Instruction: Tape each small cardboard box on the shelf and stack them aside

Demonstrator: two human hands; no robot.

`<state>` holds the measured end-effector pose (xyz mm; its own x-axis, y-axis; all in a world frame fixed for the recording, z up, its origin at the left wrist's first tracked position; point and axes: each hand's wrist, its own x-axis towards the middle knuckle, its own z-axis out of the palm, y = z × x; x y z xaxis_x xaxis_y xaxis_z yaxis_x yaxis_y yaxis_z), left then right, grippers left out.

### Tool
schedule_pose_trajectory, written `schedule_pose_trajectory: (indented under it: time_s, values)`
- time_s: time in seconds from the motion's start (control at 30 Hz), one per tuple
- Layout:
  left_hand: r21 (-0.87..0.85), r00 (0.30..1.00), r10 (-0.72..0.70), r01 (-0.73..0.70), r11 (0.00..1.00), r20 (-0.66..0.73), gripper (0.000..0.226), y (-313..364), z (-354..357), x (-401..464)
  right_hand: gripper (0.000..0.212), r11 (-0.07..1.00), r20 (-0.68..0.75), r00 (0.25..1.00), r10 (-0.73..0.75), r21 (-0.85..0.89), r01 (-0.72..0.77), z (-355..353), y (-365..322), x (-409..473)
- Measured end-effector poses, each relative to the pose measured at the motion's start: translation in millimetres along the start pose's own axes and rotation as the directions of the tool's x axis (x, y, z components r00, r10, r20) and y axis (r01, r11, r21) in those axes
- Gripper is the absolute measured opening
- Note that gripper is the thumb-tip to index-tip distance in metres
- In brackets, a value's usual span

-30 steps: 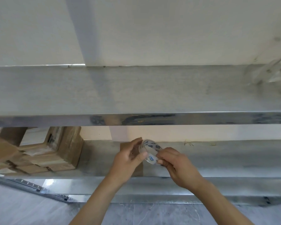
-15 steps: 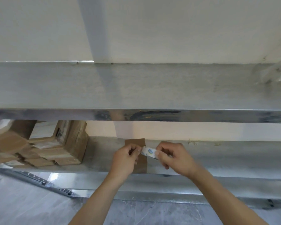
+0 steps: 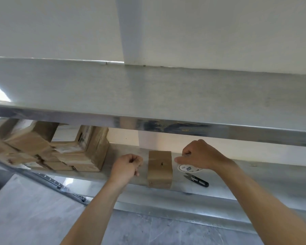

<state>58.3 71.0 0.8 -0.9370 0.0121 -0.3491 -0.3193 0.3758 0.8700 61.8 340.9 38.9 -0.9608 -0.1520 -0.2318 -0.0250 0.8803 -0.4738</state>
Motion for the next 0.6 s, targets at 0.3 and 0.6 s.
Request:
schedule_pose_trajectory:
  time_s: [0.3, 0.6]
  values:
    - [-0.008, 0.992, -0.116, 0.117, 0.993, 0.044, 0.027, -21, 9, 17, 0.049, 0.993, 0.002, 0.999, 0.049, -0.105, -0.049, 16, 6, 16]
    - [-0.237, 0.942, -0.308, 0.333, 0.913, 0.137, 0.028, -39, 29, 32, 0.047, 0.994, 0.052, 0.996, 0.077, -0.083, -0.073, 43, 15, 24]
